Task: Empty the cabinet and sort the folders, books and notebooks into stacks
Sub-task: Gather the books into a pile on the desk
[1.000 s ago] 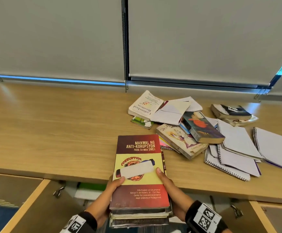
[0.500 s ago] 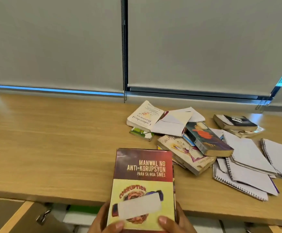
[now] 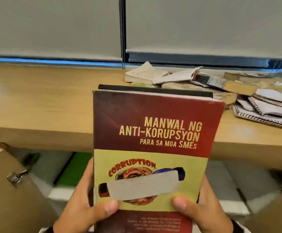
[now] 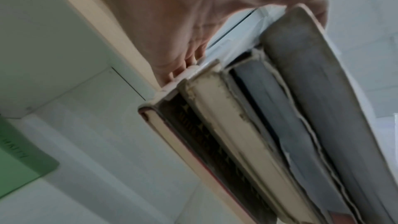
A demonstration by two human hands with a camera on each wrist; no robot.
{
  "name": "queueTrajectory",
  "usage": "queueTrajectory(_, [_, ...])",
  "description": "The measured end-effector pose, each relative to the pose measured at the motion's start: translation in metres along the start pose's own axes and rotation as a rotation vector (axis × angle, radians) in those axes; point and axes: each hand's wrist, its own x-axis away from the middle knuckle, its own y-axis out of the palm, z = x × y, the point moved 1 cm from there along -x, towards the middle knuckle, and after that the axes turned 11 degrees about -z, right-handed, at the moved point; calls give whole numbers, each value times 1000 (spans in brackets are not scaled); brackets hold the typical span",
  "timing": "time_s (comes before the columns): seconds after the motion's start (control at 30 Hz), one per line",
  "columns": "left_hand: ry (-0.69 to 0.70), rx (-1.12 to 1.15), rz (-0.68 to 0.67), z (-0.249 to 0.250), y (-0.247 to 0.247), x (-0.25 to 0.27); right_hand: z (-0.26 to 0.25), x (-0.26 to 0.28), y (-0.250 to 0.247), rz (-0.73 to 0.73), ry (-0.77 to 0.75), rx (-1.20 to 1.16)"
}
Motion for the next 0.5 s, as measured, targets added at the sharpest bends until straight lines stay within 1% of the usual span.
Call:
queueTrajectory(0.03, [42,68,-10,-3,9,2,5,4,4,18,-34,7])
queueTrajectory(0.07, [68,70,-25,-14,12,3,14,11,1,26,-67,58])
queueTrajectory(0.1, [77,86,-69,-20,19,8,19,19,1,56,-57,90])
queueTrajectory(0.17, [76,115,-65,-39,28,30,28,45,7,90,-35,70])
queueTrajectory(0.2, [57,137,-75,-45,36,41,31,59,11,84,-21,44])
queueTrajectory(0.23, [17,127,-87,-51,43,55,31,75,20,74,8,28])
queueTrajectory(0.27, [-31,112,-89,-58,51,66,37,88,23,95,22,-10])
queueTrajectory(0.33, [-146,141,-47,-82,61,89,56,112,26,177,62,-88])
queueTrajectory(0.37, [-195,140,-43,-93,66,98,67,121,29,215,113,-85])
queueTrajectory(0.4, [-235,144,-69,-103,71,107,77,130,33,226,161,-52])
queueTrajectory(0.43, [-284,178,-91,-111,76,113,84,138,35,253,215,-34])
queueTrajectory(0.5, [-394,298,-72,-126,78,120,103,152,27,349,323,-43])
